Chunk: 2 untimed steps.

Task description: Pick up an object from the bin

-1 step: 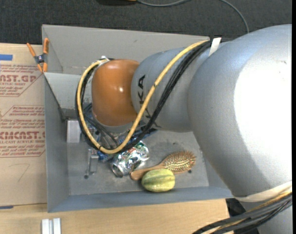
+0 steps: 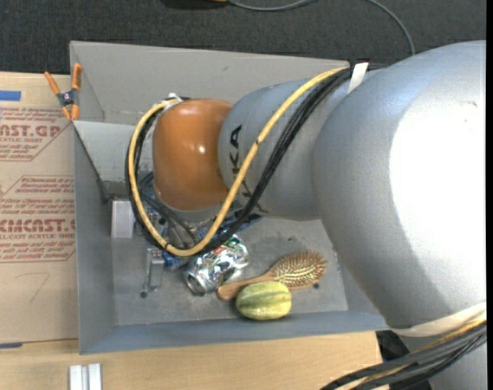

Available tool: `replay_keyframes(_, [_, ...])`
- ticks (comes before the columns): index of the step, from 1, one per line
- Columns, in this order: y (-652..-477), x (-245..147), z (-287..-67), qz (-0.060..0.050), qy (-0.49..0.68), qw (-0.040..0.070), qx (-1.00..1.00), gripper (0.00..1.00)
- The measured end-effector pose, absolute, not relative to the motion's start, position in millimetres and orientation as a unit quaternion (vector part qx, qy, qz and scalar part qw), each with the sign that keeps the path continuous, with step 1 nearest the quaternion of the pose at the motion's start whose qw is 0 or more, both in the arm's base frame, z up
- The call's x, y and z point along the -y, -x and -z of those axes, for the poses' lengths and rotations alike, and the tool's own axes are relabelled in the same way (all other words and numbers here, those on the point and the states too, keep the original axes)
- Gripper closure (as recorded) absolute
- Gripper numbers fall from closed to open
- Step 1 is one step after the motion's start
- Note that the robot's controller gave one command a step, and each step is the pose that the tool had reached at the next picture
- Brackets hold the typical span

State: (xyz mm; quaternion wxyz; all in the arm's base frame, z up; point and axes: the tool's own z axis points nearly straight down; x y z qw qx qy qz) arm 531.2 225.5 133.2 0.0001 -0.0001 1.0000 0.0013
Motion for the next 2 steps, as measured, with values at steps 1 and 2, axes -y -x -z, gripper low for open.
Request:
replay_keyframes(1, [-489.7, -192.5, -81.4, -0.001, 0.197, -0.001, -0.980, 0.00])
replay_keyframes(2, [-490.4, -190.4, -80.1, -0.001, 0.202, 0.001, -0.979, 0.00])
